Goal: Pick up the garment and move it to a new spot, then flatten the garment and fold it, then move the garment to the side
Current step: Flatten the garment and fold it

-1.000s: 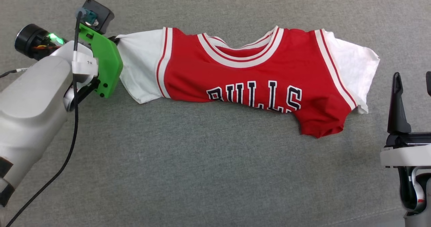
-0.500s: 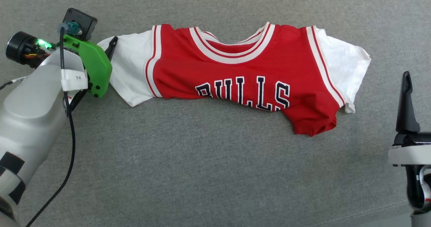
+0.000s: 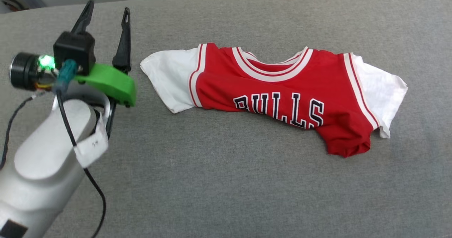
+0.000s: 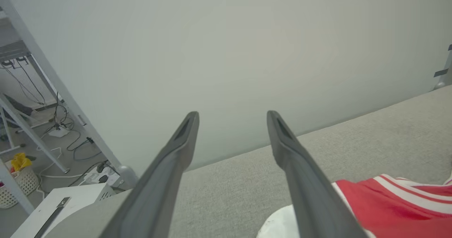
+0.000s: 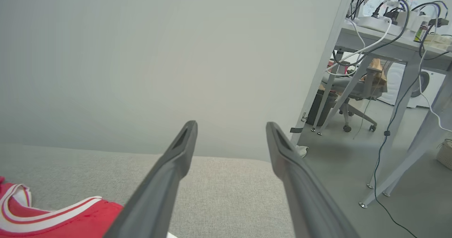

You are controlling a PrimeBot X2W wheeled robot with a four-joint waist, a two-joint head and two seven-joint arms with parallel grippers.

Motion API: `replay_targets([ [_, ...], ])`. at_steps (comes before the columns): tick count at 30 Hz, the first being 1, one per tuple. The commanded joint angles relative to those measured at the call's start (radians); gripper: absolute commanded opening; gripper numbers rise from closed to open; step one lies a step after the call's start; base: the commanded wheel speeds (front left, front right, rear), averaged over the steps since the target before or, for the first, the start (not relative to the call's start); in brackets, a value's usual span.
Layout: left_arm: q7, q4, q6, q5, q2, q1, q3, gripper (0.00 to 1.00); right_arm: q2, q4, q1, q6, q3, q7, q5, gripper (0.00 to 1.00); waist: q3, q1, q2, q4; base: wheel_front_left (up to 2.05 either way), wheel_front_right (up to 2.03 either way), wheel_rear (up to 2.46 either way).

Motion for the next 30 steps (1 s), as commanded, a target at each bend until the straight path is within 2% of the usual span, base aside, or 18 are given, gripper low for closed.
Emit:
replay_targets([
  [1, -0.005, -0.059, 0.038, 0.034, 0.006, 0.081, 0.034, 1.00, -0.033, 0.012, -0.033, -0.001, 0.020, 0.054, 0.042, 1.00, -0.025, -0.0001, 0.0000, 0.035, 0.00, 0.00, 0.00],
  [4, -0.005, -0.180, 0.094, 0.094, -0.002, 0.207, 0.116, 1.00, -0.128, 0.038, -0.076, -0.001, 0.078, 0.208, 0.131, 1.00, -0.024, -0.0001, 0.0000, 0.056, 0.00, 0.00, 0.00],
  [8, -0.006, -0.278, 0.133, 0.153, -0.034, 0.347, 0.208, 1.00, -0.253, 0.090, -0.127, -0.001, 0.178, 0.434, 0.256, 1.00, -0.015, -0.0001, 0.0000, 0.081, 0.00, 0.00, 0.00],
  [11, -0.006, -0.308, 0.127, 0.176, -0.064, 0.425, 0.256, 1.00, -0.319, 0.133, -0.162, -0.001, 0.236, 0.589, 0.355, 1.00, -0.001, -0.0001, 0.0000, 0.100, 0.00, 0.00, 0.00],
  [12, -0.006, -0.330, 0.117, 0.205, -0.092, 0.488, 0.299, 1.00, -0.365, 0.193, -0.198, -0.001, 0.293, 0.760, 0.454, 1.00, 0.018, -0.0001, 0.0000, 0.115, 0.00, 0.00, 0.00],
  [15, -0.006, -0.357, 0.112, 0.236, -0.112, 0.527, 0.338, 1.00, -0.391, 0.250, -0.232, -0.001, 0.321, 0.875, 0.489, 1.00, 0.040, -0.0001, 0.0000, 0.132, 0.00, 0.00, 0.00],
  [18, -0.006, -0.386, 0.089, 0.284, -0.146, 0.576, 0.394, 1.00, -0.393, 0.339, -0.299, -0.001, 0.366, 0.957, 0.475, 1.00, 0.086, -0.0001, 0.0000, 0.158, 0.00, 0.00, 0.00],
  [24, -0.006, -0.390, 0.046, 0.325, -0.185, 0.583, 0.446, 1.00, -0.344, 0.447, -0.352, -0.001, 0.405, 0.939, 0.449, 1.00, 0.137, -0.0001, 0.0000, 0.179, 0.00, 0.00, 0.00],
  [30, -0.006, -0.384, 0.009, 0.360, -0.223, 0.573, 0.483, 1.00, -0.307, 0.552, -0.323, -0.001, 0.479, 0.921, 0.447, 1.00, 0.163, -0.0001, 0.0000, 0.187, 0.00, 0.00, 0.00],
])
